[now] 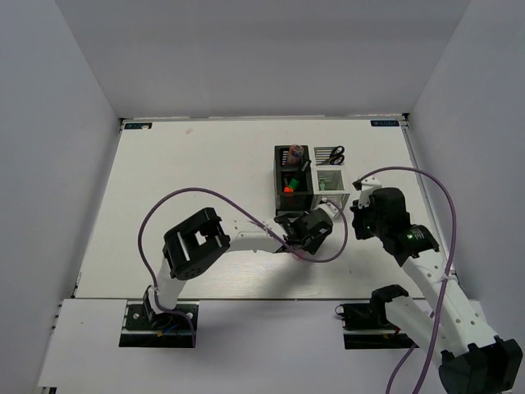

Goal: Sort the stationery into containers
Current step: Pick up the stationery from the center of the board, then place the stationery in the storage box.

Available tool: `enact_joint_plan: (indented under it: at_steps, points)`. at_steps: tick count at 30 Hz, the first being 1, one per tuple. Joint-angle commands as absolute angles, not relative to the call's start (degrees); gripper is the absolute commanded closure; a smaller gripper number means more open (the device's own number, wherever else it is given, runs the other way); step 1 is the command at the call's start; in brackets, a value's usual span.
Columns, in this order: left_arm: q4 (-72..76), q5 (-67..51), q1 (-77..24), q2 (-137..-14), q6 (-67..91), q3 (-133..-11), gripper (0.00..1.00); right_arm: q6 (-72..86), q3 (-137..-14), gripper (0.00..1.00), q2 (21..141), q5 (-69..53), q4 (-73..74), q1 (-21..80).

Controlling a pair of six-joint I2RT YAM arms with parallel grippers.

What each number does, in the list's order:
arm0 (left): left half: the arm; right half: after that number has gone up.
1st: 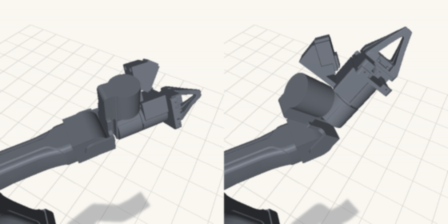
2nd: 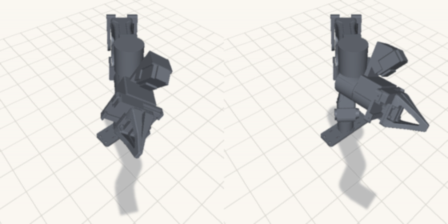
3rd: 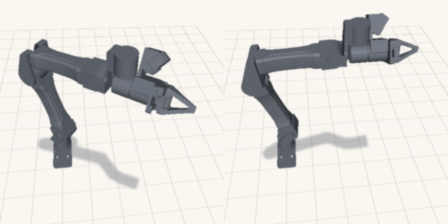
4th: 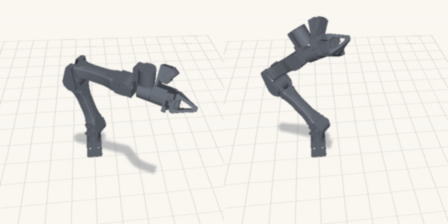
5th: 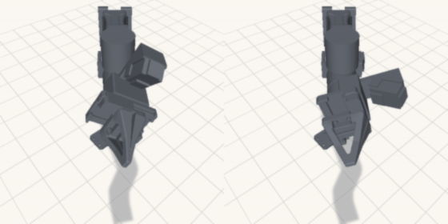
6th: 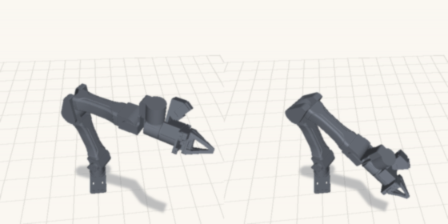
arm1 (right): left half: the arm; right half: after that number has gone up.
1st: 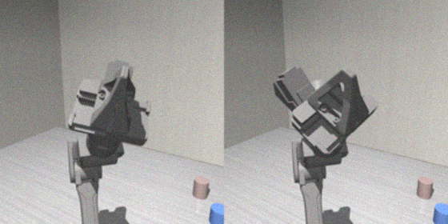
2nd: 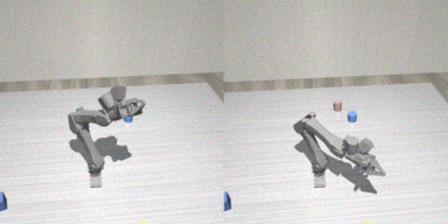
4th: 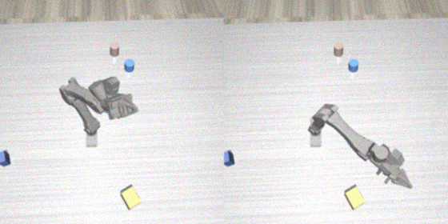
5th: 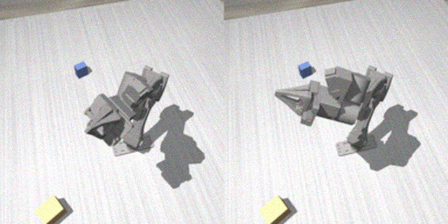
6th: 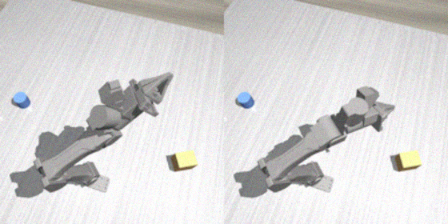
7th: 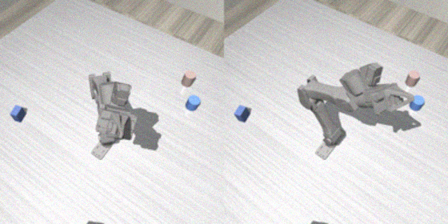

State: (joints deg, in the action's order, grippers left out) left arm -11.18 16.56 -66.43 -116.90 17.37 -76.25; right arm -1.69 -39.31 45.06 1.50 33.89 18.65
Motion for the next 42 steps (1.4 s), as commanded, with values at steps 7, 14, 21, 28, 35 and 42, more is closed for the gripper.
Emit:
enact_joint_plan:
  at_steps: [7, 14, 21, 28, 35, 42]
  points:
    - [-17.39, 20.39, -68.73, -116.89, 18.46, -75.76, 0.52, -0.35, -38.76, 1.0, 43.86, 0.7, 30.94, 16.52]
    - [-21.09, 21.8, -69.34, -116.28, 19.6, -71.99, 1.0, -0.35, -38.76, 1.0, 42.98, 0.44, 31.03, 15.47]
    - [-20.91, 20.83, -68.82, -109.54, 18.72, -72.5, 1.0, -0.7, -38.23, 0.26, 42.63, -1.93, 30.94, 14.77]
    - [-21.19, 19.52, -68.12, -100.38, 14.15, -80.05, 1.0, -2.81, -37.36, 1.0, 42.71, -2.46, 31.2, 14.41]
    - [-8.4, 12.23, -63.11, -96.85, 10.64, -84.02, 1.0, -3.43, -36.65, 0.97, 42.19, -2.46, 31.2, 14.15]
    - [15.15, 4.94, -58.54, -101.76, 6.59, -83.5, 1.0, -3.43, -36.47, 0.97, 42.1, -3.08, 31.29, 14.15]
